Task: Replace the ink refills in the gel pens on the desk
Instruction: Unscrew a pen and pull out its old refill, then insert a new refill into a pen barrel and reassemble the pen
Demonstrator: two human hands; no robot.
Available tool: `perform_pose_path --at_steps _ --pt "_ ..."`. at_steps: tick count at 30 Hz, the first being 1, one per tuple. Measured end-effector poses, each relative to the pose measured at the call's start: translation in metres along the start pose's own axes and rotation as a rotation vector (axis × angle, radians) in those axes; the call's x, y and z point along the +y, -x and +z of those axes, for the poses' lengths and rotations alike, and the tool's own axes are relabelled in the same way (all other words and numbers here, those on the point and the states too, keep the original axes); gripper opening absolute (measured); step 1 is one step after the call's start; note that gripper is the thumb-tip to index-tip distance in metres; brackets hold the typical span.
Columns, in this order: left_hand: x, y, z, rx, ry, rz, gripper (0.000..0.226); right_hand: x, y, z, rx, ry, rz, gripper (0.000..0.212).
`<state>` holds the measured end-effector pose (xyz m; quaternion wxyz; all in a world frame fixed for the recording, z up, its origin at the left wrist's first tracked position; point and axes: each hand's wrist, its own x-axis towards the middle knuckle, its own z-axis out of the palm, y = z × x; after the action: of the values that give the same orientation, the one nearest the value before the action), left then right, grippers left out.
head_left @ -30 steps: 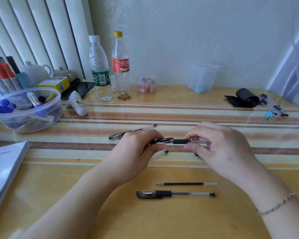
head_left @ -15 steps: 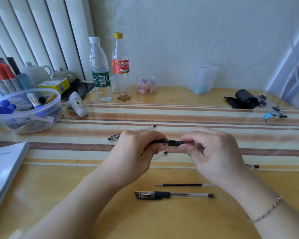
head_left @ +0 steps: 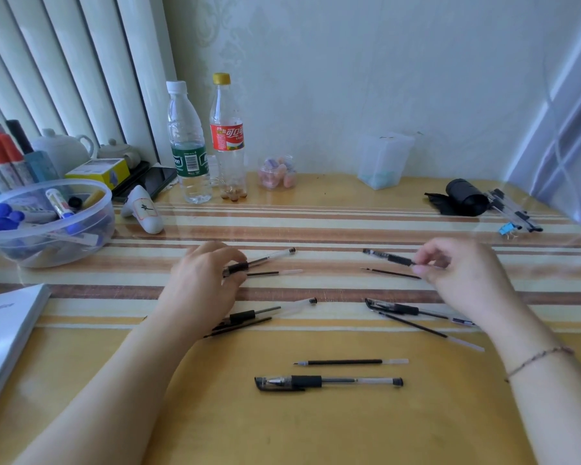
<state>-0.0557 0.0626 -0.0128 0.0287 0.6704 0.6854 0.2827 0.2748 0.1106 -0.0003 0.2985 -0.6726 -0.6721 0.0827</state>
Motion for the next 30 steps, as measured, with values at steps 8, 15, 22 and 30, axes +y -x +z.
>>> perform_pose_path --at_steps 8,15,22,30 --pt "-0.005 -0.002 0.002 -0.048 -0.044 -0.069 0.018 -0.002 0.003 0.007 -0.108 0.129 0.012 0.021" --pt "-0.007 -0.009 0.003 -0.08 0.001 -0.16 0.012 -0.011 0.008 0.004 -0.089 0.126 -0.018 0.016" --pt "-0.007 -0.012 0.009 0.018 -0.021 -0.151 0.023 -0.026 0.017 0.001 0.04 0.053 -0.215 0.009" --pt "0.029 0.003 -0.006 0.186 0.127 0.122 0.017 -0.074 0.044 0.016 0.258 0.115 -0.826 0.032"
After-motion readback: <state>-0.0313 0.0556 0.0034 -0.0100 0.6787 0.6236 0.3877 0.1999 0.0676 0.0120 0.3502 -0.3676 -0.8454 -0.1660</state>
